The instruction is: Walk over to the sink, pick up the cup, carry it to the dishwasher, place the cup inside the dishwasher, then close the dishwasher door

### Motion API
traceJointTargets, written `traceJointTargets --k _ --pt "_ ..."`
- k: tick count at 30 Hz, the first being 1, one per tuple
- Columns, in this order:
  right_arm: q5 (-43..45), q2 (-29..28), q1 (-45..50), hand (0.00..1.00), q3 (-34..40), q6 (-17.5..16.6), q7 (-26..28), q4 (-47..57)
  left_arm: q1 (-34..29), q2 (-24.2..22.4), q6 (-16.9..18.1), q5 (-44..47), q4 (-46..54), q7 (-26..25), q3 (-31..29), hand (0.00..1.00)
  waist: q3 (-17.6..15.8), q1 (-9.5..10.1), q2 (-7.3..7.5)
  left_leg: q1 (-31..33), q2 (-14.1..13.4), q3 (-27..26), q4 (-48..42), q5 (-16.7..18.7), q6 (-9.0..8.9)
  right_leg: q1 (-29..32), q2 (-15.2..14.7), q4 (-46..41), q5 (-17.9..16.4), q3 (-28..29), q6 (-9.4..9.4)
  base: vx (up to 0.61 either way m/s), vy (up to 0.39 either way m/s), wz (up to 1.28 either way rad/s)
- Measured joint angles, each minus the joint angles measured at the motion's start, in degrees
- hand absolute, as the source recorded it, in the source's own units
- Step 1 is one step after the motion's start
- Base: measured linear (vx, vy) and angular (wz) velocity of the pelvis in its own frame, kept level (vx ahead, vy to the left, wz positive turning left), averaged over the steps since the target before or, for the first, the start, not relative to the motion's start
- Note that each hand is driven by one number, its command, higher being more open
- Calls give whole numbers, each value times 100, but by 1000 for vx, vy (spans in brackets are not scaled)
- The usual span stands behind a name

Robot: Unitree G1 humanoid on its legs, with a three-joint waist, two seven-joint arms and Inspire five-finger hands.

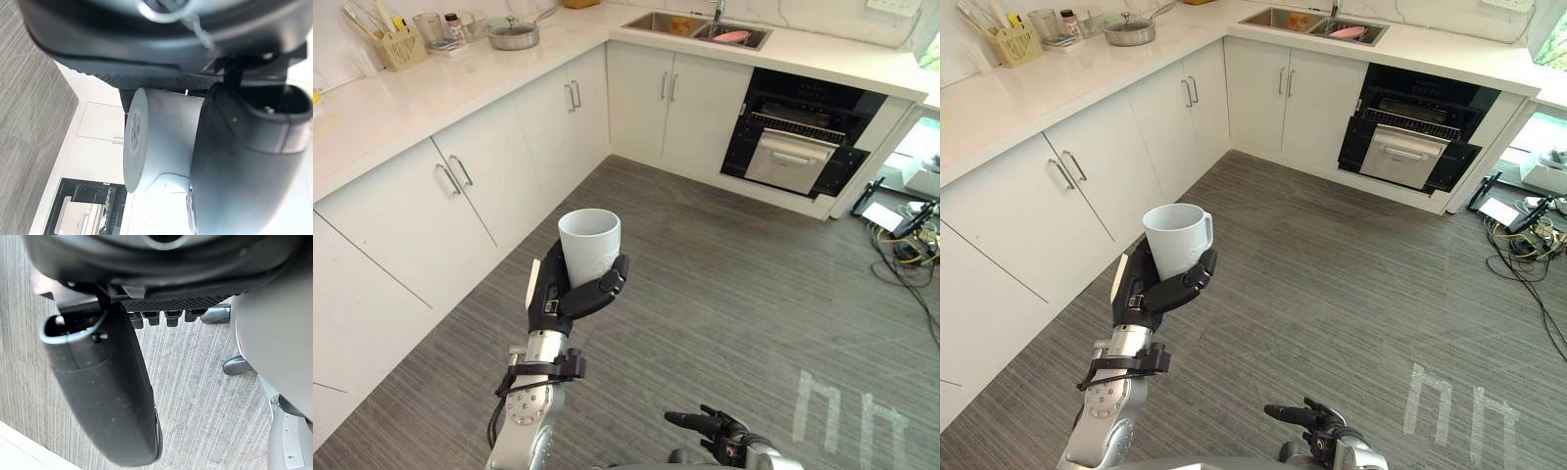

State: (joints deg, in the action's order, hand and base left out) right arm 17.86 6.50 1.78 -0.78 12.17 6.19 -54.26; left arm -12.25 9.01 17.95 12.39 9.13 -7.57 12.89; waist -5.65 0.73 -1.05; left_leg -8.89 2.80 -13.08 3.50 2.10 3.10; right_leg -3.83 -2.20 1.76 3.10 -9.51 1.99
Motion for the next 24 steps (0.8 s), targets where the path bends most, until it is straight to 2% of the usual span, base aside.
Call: traceJointTargets --k 1,3,6,8,12,14,17,18,19,21,22,23,24 --pt "1 -14 23 100 32 10 8 -17 3 -23 0 1 5 -5 -4 0 -9 -8 -2 -10 -15 -67 -31 35 -17 50 19 -27 -1 83 0 -47 4 -30" --pt "1 -29 76 100 57 -30 49 -5 71 -76 -1 6 16 -56 -85 0 -12 -3 -12 85 -80 -264 -264 318 -58 111 69 -38 -7 353 -9 -51 7 -51" --pt "0 -58 169 100 286 -120 331 187 371 -180 25 3 16 -144 -160 0 -5 -228 -28 245 -120 -190 -484 459 -85 150 71 -34 -16 235 -41 -55 -30 -6" --pt "-20 -55 259 100 440 -127 569 213 485 -340 205 5 16 -223 -175 0 24 -319 -48 227 -156 -125 -502 473 -109 73 87 88 -39 41 -76 -24 -58 17" --pt "-212 28 426 100 573 -248 979 207 518 -573 500 4 15 -384 -406 0 193 -309 -168 226 -217 48 -572 520 -175 -125 122 307 -14 -259 -159 59 -77 22" --pt "-276 77 429 100 693 -223 1140 151 529 -569 696 -3 17 -478 -543 0 303 -323 -250 132 -213 163 -315 342 -202 -223 122 300 -80 -498 -164 112 -44 53" --pt "-411 112 372 100 735 -203 1146 -88 509 -534 792 16 19 -564 -725 0 305 -201 -251 -104 -220 293 -208 223 -220 -519 122 300 -164 -736 -133 46 -13 43" --pt "-448 119 371 100 797 -200 1141 -193 497 -549 807 15 32 -566 -803 0 307 -128 -247 -160 -202 330 -210 223 -220 -562 86 190 -293 -775 -139 4 -7 32" --pt "-448 117 369 100 844 -214 1140 -227 493 -572 818 19 50 -575 -835 0 308 -106 -248 -161 -187 352 -222 224 -222 -508 48 24 -409 -788 -135 -13 13 34" --pt "-440 107 335 100 1077 -292 1126 -220 493 -617 829 127 265 -546 -902 0 264 -97 -183 -134 -162 476 -229 346 -237 9 -206 -1244 -1006 -921 -49 -5 45 39" --pt "-437 102 334 100 1129 -333 1119 -209 498 -619 836 147 308 -495 -902 0 262 -103 -180 -136 -161 491 -236 441 -210 155 -280 -1629 -1149 -949 -15 -7 67 38" --pt "-434 87 330 100 1186 -415 1067 -174 495 -621 842 231 355 -380 -902 0 243 -96 -129 -117 -135 563 -299 517 -175 480 -454 -2423 -1299 -969 5 -13 39 31" --pt "-431 90 330 100 1184 -451 1030 -126 495 -628 842 234 362 -345 -906 0 221 -96 -107 -111 -138 589 -359 549 -144 665 -549 -2873 -1324 -968 -15 -20 54 29"
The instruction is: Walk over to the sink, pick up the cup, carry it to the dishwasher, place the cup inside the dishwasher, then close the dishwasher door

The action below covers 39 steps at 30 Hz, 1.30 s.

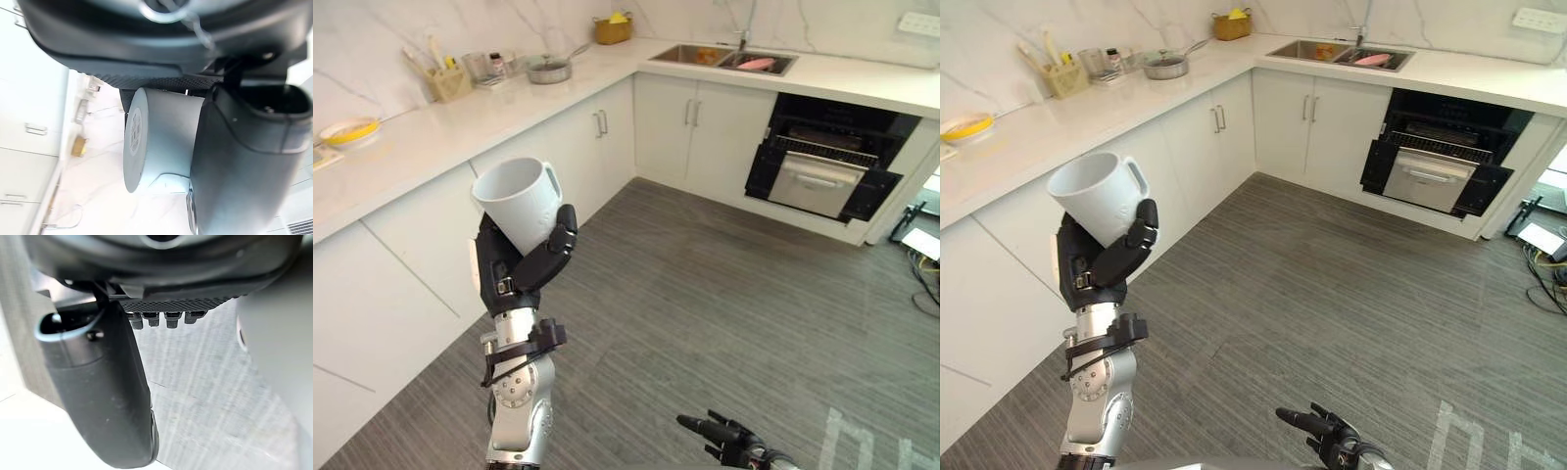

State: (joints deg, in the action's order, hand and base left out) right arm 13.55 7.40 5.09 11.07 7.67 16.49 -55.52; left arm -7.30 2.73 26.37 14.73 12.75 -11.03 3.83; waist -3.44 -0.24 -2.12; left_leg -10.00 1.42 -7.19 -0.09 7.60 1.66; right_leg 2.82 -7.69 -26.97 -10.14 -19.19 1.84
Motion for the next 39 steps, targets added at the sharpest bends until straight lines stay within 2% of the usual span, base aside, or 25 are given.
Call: traceJointTargets --k 2,3,4,7,9,10,11,13,14,16,19,20,22,23,25,27,28,29,31,32,33,34,35,37,39 --pt "110 -46 8 100 1 -174 -99 81 1 71 -3 120 8 61 6 0 -86 -13 253 -102 128 154 -136 138 91 751 -394 -1798 -3 182 -65 43 -11 27" --pt "117 -69 9 100 8 -210 -132 77 1 87 -8 125 7 68 5 0 -110 -37 299 -125 121 199 -200 160 86 853 -377 -1982 -90 306 -14 130 -73 36" --pt "198 -95 14 100 73 -262 -163 65 0 83 -19 176 6 101 8 0 -118 -77 308 -110 62 268 -296 213 70 948 -315 -2018 -225 397 28 180 -94 37" --pt "315 -176 1 100 218 -340 -219 -43 113 109 -70 236 4 190 11 0 -163 -99 252 -193 -238 304 -433 313 -92 1067 36 -637 -372 392 12 232 -150 15" --pt "314 -196 -1 100 270 -327 -265 -42 289 117 -167 243 -2 298 21 0 -304 -124 130 -344 -528 255 -523 422 -289 1054 315 519 39 638 39 300 -237 0" --pt "317 -251 13 100 342 -289 -268 -69 413 181 -178 242 -1 390 43 0 -398 -163 148 -454 -652 212 -639 588 -478 993 381 1139 721 939 91 350 -287 -2" --pt "325 -267 24 100 381 -218 -274 -179 456 282 -182 236 -12 490 94 0 -468 -191 184 -639 -740 155 -773 817 -624 877 435 1126 1472 921 -56 414 -356 -11" --pt "436 -158 -39 100 511 -17 -280 -185 462 297 -253 232 -23 594 247 0 -559 -216 1 -781 -984 -29 -924 907 -719 923 613 629 1038 916 -143 335 -313 -15" --pt "437 -78 29 100 512 176 -290 -96 465 272 -267 234 -36 746 526 0 -560 -276 -20 -862 -1074 -139 -1064 864 -780 930 658 275 619 825 -221 211 -200 1" --pt "435 -36 149 100 512 350 -302 -71 455 230 -266 235 -35 866 785 0 -509 -252 -36 -839 -1209 -135 -1366 793 -866 848 762 175 326 779 -342 286 -267 1" --pt "431 21 397 100 594 693 -326 78 430 65 -265 224 -1 881 928 0 -386 -229 -194 157 -1636 54 -3630 399 -987 453 1102 621 205 765 -456 317 -267 -16" --pt "432 72 532 100 562 841 -350 253 318 -51 -261 227 107 854 895 0 -322 -210 -297 934 -1932 81 -5183 -246 -915 166 1273 904 176 789 -526 406 -177 -27" --pt "432 108 688 100 467 881 -394 328 157 -154 -257 234 158 865 861 0 -299 -186 -312 1516 -2162 -102 -6414 -175 -708 -232 1382 1174 132 873 -618 362 -109 -20" --pt "429 146 711 100 372 906 -436 328 27 -167 -257 237 192 885 791 0 -282 -164 -282 1868 -2175 -294 -6809 -1 -437 -558 1380 1400 95 952 -667 306 -67 -15" --pt "433 211 716 100 244 896 -445 247 -11 -125 -255 352 211 980 702 0 -274 -23 -251 2290 -2096 -631 -6456 258 -169 -963 1329 1761 123 1058 -716 428 -56 -26" --pt "447 293 584 100 116 851 -457 -6 -12 -83 -256 492 220 1058 521 0 -268 167 -131 2427 -1822 -1129 -5187 505 -188 -1263 1130 1931 186 1246 -605 451 12 -42" --pt "446 297 443 100 85 806 -456 -117 -11 -83 -256 568 222 1057 385 0 -303 220 -48 2450 -1479 -1341 -4105 516 -193 -1407 957 2032 178 1341 -554 464 59 -40" --pt "444 287 316 100 83 748 -446 -162 -9 -85 -257 611 221 1046 293 0 -343 225 43 2434 -1026 -1316 -2776 273 -234 -1505 752 2052 81 1452 -350 442 74 -35" --pt "428 281 190 100 78 632 -429 -265 -16 -80 -256 607 247 978 326 0 -321 254 4 2469 -610 -694 -892 -432 -341 -1643 680 2112 -22 1627 -183 484 163 -43" --pt "411 239 69 100 17 571 -409 -387 -14 -77 -239 591 264 925 387 0 -311 286 -26 2679 -664 -113 -525 -659 -496 -1834 735 2140 -186 1829 -33 455 197 -53" --pt "402 232 57 100 -12 568 -408 -401 -15 -75 -238 579 260 907 400 0 -313 299 -26 2699 -676 -64 -551 -776 -544 -1893 735 2138 -233 1865 -7 555 320 -60" --pt "249 179 20 100 -21 558 -409 -488 -21 -54 -234 468 188 834 474 0 -291 353 -15 2623 -650 -35 -762 -1469 -426 -2079 656 2102 -348 2001 103 362 239 -42" --pt "131 146 -20 100 -16 559 -412 -562 -22 -49 -234 372 156 809 509 0 -281 342 20 2597 -612 -46 -871 -1661 -273 -2077 590 1972 -364 2071 128 522 355 -43" --pt "-108 52 -117 100 0 628 -380 -726 -2 99 -237 206 156 760 547 0 -303 251 224 2560 -363 -161 -1209 -1342 43 -1854 295 1274 -335 2102 192 471 294 -10" --pt "-209 12 33 100 6 676 -430 -737 28 240 -280 208 154 761 559 0 -290 229 383 2290 -104 -290 -1443 -1020 176 -1864 17 679 -202 2116 300 459 228 2"
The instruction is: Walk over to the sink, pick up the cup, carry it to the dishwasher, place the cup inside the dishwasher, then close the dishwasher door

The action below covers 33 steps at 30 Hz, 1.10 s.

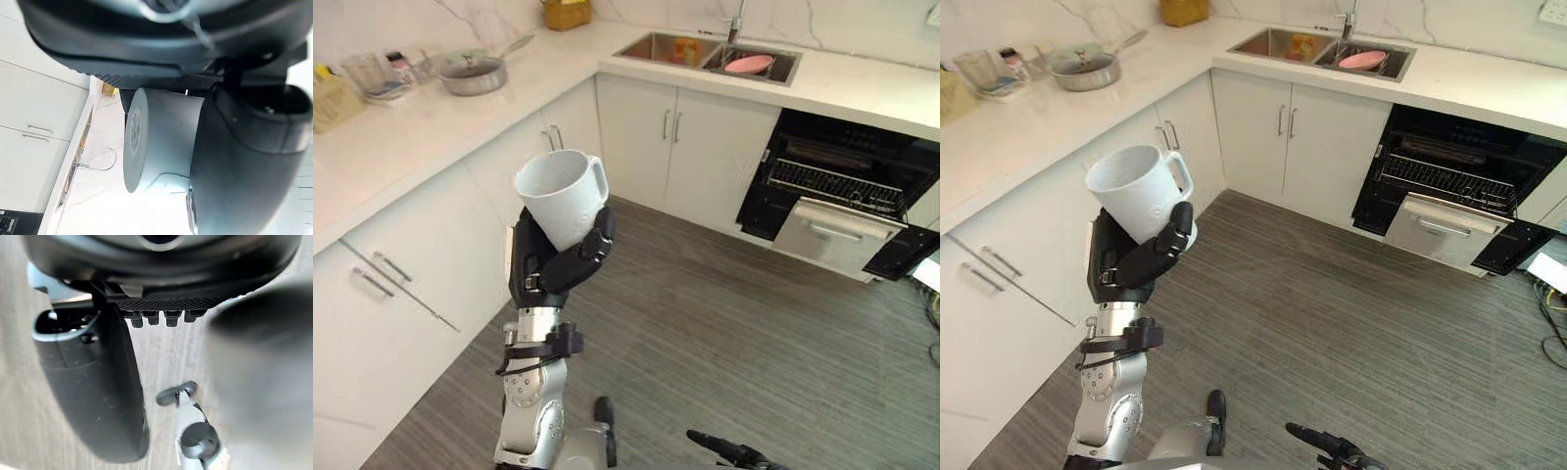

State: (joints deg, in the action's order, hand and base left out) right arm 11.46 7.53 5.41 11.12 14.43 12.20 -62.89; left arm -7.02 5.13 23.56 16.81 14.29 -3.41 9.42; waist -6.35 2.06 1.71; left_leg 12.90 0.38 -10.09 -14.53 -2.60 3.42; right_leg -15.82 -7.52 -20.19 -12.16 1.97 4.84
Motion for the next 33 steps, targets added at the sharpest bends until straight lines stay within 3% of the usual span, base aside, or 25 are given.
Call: traceJointTargets --k 2,3,4,5,6,8,10,12,13,14,15,16,17,18,20,21,22,23,25,26,29,30,31,32,33 --pt "33 -39 243 100 214 -92 -52 36 67 87 -2 17 3 55 44 0 47 10 33 -396 156 -85 -45 424 25 193 -158 -1019 417 -65 103 376 193 -15" --pt "81 -65 314 100 346 -190 -120 72 177 123 3 42 17 114 36 0 45 14 44 -872 262 -140 278 571 88 726 -361 -2204 1256 -208 376 308 182 -25" --pt "89 -65 330 100 350 -227 -119 85 221 133 6 62 27 151 37 0 44 2 42 -1079 282 -167 458 573 90 980 -406 -2696 1225 -260 320 426 240 -39" --pt "89 -89 339 100 365 -271 -117 178 256 141 19 29 60 146 52 0 47 -48 12 -1407 266 -227 762 576 90 1527 -413 -3396 785 -435 35 375 183 -28" --pt "94 -134 336 100 360 -330 -76 331 274 173 61 0 76 127 109 0 56 -194 8 -1649 227 -230 999 593 73 1995 -323 -3565 308 -724 -80 368 149 -23" --pt "155 -163 301 100 334 -345 23 490 363 258 44 1 51 129 254 0 60 -338 1 -1916 118 -242 1196 658 -23 2527 -127 -2970 -192 -1206 -119 295 23 -9" --pt "222 -174 292 100 322 -339 35 585 417 343 13 7 51 215 390 0 63 -448 -17 -2100 -30 -306 1234 808 -146 2806 63 -1607 -253 -1681 -184 325 -40 -16" --pt "212 -182 286 100 331 -304 -18 629 481 331 -18 21 43 271 428 0 55 -460 -29 -2331 -165 -420 1225 953 -250 2920 274 -61 198 -1841 -231 383 -83 -26" --pt "118 -201 289 100 356 -291 -31 644 511 324 -51 21 38 277 434 0 55 -480 -29 -2493 -237 -463 1215 1082 -372 2922 377 781 701 -1807 -221 594 -188 -13" --pt "-91 -219 289 100 372 -289 -23 673 513 316 -53 18 7 300 452 0 60 -488 -14 -2678 -277 -471 1205 1222 -532 2886 397 1221 1181 -1730 -179 502 -167 -4" --pt "-185 -219 295 100 372 -287 -16 701 514 307 -51 15 -24 315 466 0 63 -490 -6 -2788 -289 -471 1189 1324 -598 2853 374 1276 1370 -1672 -201 521 -232 7" --pt "-355 -217 297 100 371 -279 -7 727 512 278 -49 -1 -89 339 507 0 88 -484 33 -3062 -310 -473 1157 1611 -710 2770 320 1106 1981 -1648 -522 438 -247 7" --pt "-433 -94 240 100 403 -247 37 745 474 157 -37 -3 -184 339 623 0 91 -463 -240 -3234 -567 -497 1052 1800 -861 2760 516 701 1774 -1735 -725 541 -296 10" --pt "-509 -20 224 100 373 -225 68 769 472 136 -37 -17 -203 346 683 0 122 -460 -343 -3228 -675 -505 940 1823 -919 2768 583 580 1579 -1795 -794 585 -364 11" --pt "-661 15 148 100 321 0 54 780 475 108 -38 -124 -209 345 955 0 143 -449 -416 -2934 -987 -461 -193 1765 -1084 2568 703 384 1084 -1881 -876 467 -337 13" --pt "-659 17 151 100 324 61 52 790 487 72 -48 -134 -208 346 985 0 105 -441 -424 -2719 -1117 -431 -893 1728 -1152 2426 743 413 1003 -1883 -887 393 -283 0" --pt "-647 49 180 100 317 202 36 883 483 -50 -60 -126 -206 348 1009 0 70 -412 -467 -2160 -1403 -277 -2537 1363 -1337 2125 858 477 853 -1846 -924 470 -270 -12" --pt "-597 86 290 100 265 345 -19 1006 454 -182 -79 -101 -196 364 1013 0 92 -387 -517 -1587 -1656 -113 -3966 1085 -1338 1844 993 542 688 -1818 -958 396 -165 -19" --pt "-579 132 420 100 126 395 -85 1129 395 -265 -84 -96 -99 409 989 0 103 -333 -548 -1143 -1888 -186 -4747 1173 -1178 1473 1111 708 523 -1720 -1028 370 -131 -30" --pt "-484 162 434 100 85 419 -100 1025 359 -286 -46 -92 10 585 912 0 115 -238 -519 -736 -1965 -310 -4670 1277 -1008 1152 1164 987 489 -1578 -1034 343 -131 -46" --pt "-400 241 298 100 87 516 -91 600 355 -212 18 37 82 752 774 0 113 -77 -501 -435 -1852 -649 -3400 1433 -909 769 1130 1333 589 -1236 -975 370 -52 -64" --pt "-360 273 188 100 80 567 -95 427 353 -156 23 159 87 783 662 0 119 -72 -470 -451 -1541 -688 -1987 1452 -868 650 1016 1405 567 -1015 -933 410 53 -74" --pt "-359 285 154 100 78 577 -94 356 355 -156 25 215 87 785 618 0 124 -73 -455 -472 -1345 -596 -1276 1380 -862 660 954 1415 540 -902 -887 493 120 -88" --pt "-357 300 65 100 80 599 -92 306 363 -155 25 309 85 778 572 0 118 -84 -436 -482 -982 -192 50 1042 -860 683 835 1418 474 -696 -778 397 167 -87" --pt "-357 302 14 100 82 619 -91 240 355 -162 23 363 79 757 600 0 117 -74 -442 -378 -769 428 733 687 -926 684 783 1419 397 -466 -665 387 192 -89"
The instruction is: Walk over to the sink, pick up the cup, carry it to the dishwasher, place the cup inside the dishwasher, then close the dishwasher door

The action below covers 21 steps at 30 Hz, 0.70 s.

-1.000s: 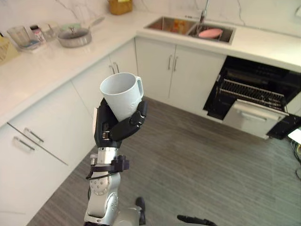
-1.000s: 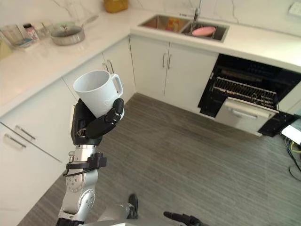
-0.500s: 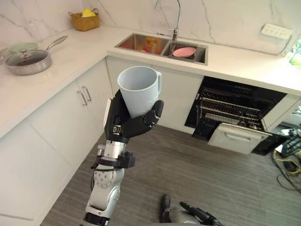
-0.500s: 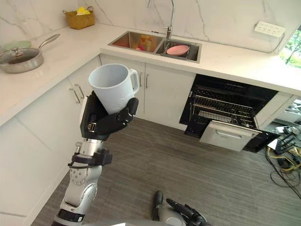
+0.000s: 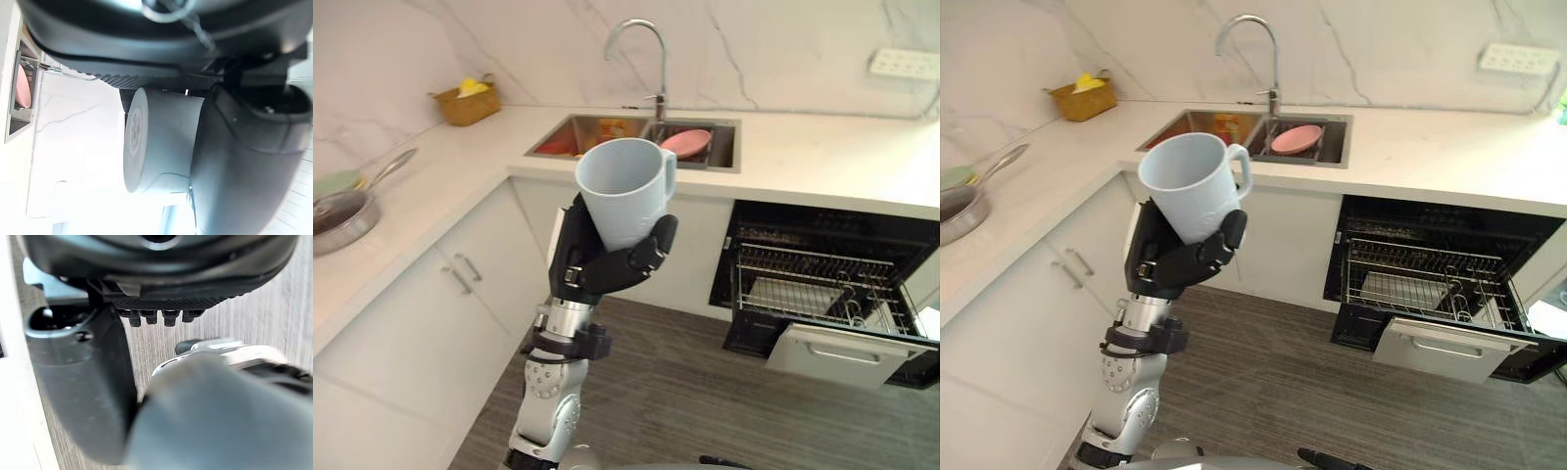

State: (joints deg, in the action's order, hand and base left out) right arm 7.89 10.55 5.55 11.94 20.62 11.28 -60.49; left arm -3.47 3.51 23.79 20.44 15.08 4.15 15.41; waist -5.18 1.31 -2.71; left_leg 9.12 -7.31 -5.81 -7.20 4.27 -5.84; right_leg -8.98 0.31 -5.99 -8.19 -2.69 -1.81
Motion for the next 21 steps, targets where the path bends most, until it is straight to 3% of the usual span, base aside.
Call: traceJointTargets --k 2,3,4,5,7,10,12,13,14,15,16,17,19,20,21 --pt "10 -18 -19 100 10 70 10 -95 -41 4 4 0 -58 -39 121 0 7 66 -24 128 50 727 197 -274 -63 -126 -6 -47 -233 491 177 450 314 -115" --pt "15 -25 -19 100 13 104 -18 -103 -61 1 28 -1 -117 -38 162 0 11 91 -16 80 64 750 69 -579 -78 -181 -26 -117 -335 685 240 529 421 -137" --pt "15 -36 4 100 15 126 -74 -108 -110 51 42 -9 -164 -55 207 0 52 126 12 -61 143 705 -70 -867 66 -206 -118 -218 -483 950 335 412 358 -113" --pt "68 -198 13 100 49 166 -149 -111 -194 180 43 -5 -173 -79 216 0 89 56 263 -89 284 418 -318 -567 228 -171 -355 -325 -561 1207 397 328 284 -98" --pt "170 -292 -23 100 175 228 -252 -148 -199 273 33 -3 -174 -128 227 0 66 -33 396 -97 339 58 -829 -226 404 -190 -533 -422 -526 1495 451 297 289 -85" --pt "207 -356 49 100 395 138 -387 -89 -67 320 18 120 -172 -135 391 0 104 -134 383 -405 416 -329 -1071 289 577 -123 -678 -947 -468 1498 529 275 312 -75" --pt "227 -408 95 100 514 -138 -537 18 69 328 24 262 -150 -59 600 0 91 -91 396 -815 431 -691 -675 374 551 702 -669 -2542 -371 1299 533 123 185 -96" --pt "259 -411 70 100 509 -373 -699 73 78 340 28 297 -152 -34 665 0 54 -108 369 -1234 427 -1024 -392 401 592 1237 -773 -3630 48 980 562 131 192 -133" --pt "257 -412 58 100 459 -635 -903 164 84 379 25 246 -150 -36 724 0 13 -185 283 -1595 382 -1339 -225 419 627 1544 -955 -4254 138 493 501 158 228 -126" --pt "253 -417 63 100 421 -741 -996 190 87 409 27 199 -146 -41 747 0 41 -236 287 -1691 365 -1448 -191 444 617 1691 -1055 -4380 110 202 458 158 169 -108" --pt "198 -440 54 100 243 -1080 -1303 273 151 479 29 17 -141 -55 781 0 149 -338 262 -1817 308 -1698 -81 476 583 1974 -1238 -4311 17 -613 325 189 97 -86" --pt "220 -511 33 100 170 -1422 -1594 345 268 503 27 -83 -142 -70 870 0 143 -399 252 -1862 217 -1842 -38 488 548 2104 -1178 -3783 -39 -1163 320 225 52 -82" --pt "223 -622 42 100 114 -1636 -1958 589 359 500 24 -126 -143 -137 907 0 131 -451 250 -1881 89 -2021 -13 486 486 2059 -881 -2549 -52 -1674 317 265 -53 -67" --pt "234 -764 107 100 92 -1727 -2364 1071 366 494 19 -116 -143 -156 855 0 151 -477 340 -1933 67 -2148 -42 555 375 1810 -592 -988 407 -1974 228 279 -106 -70" --pt "265 -779 149 100 52 -1770 -2524 1326 366 483 17 -110 -162 -155 821 0 129 -500 342 -1983 82 -2134 -75 616 306 1673 -508 -553 854 -2019 -206 308 -130 -78"
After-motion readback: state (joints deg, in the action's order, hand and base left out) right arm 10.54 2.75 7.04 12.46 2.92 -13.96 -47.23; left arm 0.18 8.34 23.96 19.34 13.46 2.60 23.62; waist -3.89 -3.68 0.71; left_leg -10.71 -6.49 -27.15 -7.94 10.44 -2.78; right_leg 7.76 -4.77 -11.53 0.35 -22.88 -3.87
